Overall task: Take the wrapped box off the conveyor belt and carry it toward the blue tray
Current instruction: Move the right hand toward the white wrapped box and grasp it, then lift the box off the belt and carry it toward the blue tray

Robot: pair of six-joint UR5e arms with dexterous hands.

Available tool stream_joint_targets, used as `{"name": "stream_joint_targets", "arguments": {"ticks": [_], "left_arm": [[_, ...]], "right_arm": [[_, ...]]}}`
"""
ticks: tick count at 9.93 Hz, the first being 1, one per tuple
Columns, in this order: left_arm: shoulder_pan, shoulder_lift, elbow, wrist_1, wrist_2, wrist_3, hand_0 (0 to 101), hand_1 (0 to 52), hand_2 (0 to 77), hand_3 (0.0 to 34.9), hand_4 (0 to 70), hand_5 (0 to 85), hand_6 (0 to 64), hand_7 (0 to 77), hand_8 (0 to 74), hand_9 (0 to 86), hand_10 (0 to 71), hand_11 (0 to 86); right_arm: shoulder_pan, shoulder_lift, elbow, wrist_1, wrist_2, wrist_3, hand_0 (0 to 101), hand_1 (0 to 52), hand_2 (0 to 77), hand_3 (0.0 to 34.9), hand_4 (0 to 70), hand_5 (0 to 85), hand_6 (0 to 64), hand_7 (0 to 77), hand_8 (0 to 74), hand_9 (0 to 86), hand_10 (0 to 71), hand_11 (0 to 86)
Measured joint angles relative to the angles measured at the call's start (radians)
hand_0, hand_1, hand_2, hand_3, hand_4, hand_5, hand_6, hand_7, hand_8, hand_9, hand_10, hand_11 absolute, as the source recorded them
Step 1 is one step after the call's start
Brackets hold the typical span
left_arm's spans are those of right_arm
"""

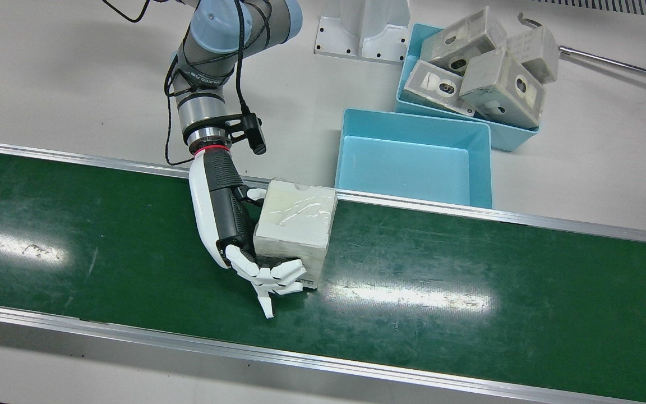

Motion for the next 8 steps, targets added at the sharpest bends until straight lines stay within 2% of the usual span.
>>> {"name": "stream_joint_targets", "arguments": {"ticks": [1, 2, 3, 4, 5, 6, 8], "left_arm": [[0.000, 0.000, 0.000, 0.000, 0.000, 0.000, 0, 0.0, 0.5, 0.0, 0.0, 0.5, 0.5, 0.5, 0.5, 0.5, 0.5, 0.5], [0.000, 0.000, 0.000, 0.000, 0.000, 0.000, 0, 0.0, 0.5, 0.0, 0.0, 0.5, 0.5, 0.5, 0.5, 0.5, 0.5, 0.5], [0.000, 0.000, 0.000, 0.000, 0.000, 0.000, 0, 0.0, 0.5, 0.0, 0.0, 0.5, 0.5, 0.5, 0.5, 0.5, 0.5, 0.5], [0.000, 0.000, 0.000, 0.000, 0.000, 0.000, 0, 0.0, 0.5, 0.0, 0.0, 0.5, 0.5, 0.5, 0.5, 0.5, 0.5, 0.5], [0.000, 0.000, 0.000, 0.000, 0.000, 0.000, 0, 0.0, 0.5, 0.0, 0.0, 0.5, 0.5, 0.5, 0.5, 0.5, 0.5, 0.5], [0.000, 0.000, 0.000, 0.000, 0.000, 0.000, 0, 0.0, 0.5, 0.0, 0.0, 0.5, 0.5, 0.5, 0.5, 0.5, 0.5, 0.5], [0.000, 0.000, 0.000, 0.000, 0.000, 0.000, 0, 0.0, 1.1, 0.0, 0.0, 0.5, 0.5, 0.5, 0.5, 0.5, 0.0, 0.5]], "right_arm": [[0.000, 0.004, 0.000, -0.003, 0.004, -0.001, 68, 27.8, 18.0, 0.3, 36.0, 39.8, 25.6, 36.0, 28.4, 30.0, 18.5, 1.1], [0.000, 0.006, 0.000, -0.005, 0.007, -0.002, 64, 19.6, 21.8, 0.0, 36.0, 39.8, 30.5, 40.4, 36.0, 36.5, 26.7, 4.9], [0.000, 0.007, 0.007, -0.007, 0.009, -0.002, 55, 9.3, 26.7, 0.9, 38.7, 43.6, 33.8, 44.2, 40.9, 40.4, 35.5, 15.3], [0.000, 0.007, 0.032, -0.016, 0.009, -0.003, 54, 9.3, 26.7, 1.8, 36.0, 50.7, 38.2, 48.5, 47.5, 46.4, 43.6, 24.5], [0.000, 0.007, 0.071, -0.033, 0.009, -0.008, 54, 7.1, 27.8, 1.8, 36.0, 50.7, 38.2, 48.5, 47.5, 46.4, 51.3, 32.2], [-0.004, 0.007, 0.119, -0.054, 0.009, -0.017, 50, 7.1, 27.8, 5.3, 36.0, 54.0, 40.9, 53.5, 52.4, 51.8, 57.8, 37.6], [-0.046, 0.007, 0.226, -0.101, 0.010, -0.055, 50, 7.1, 27.8, 5.3, 36.0, 54.0, 40.9, 53.5, 52.4, 51.8, 57.8, 37.6]]}}
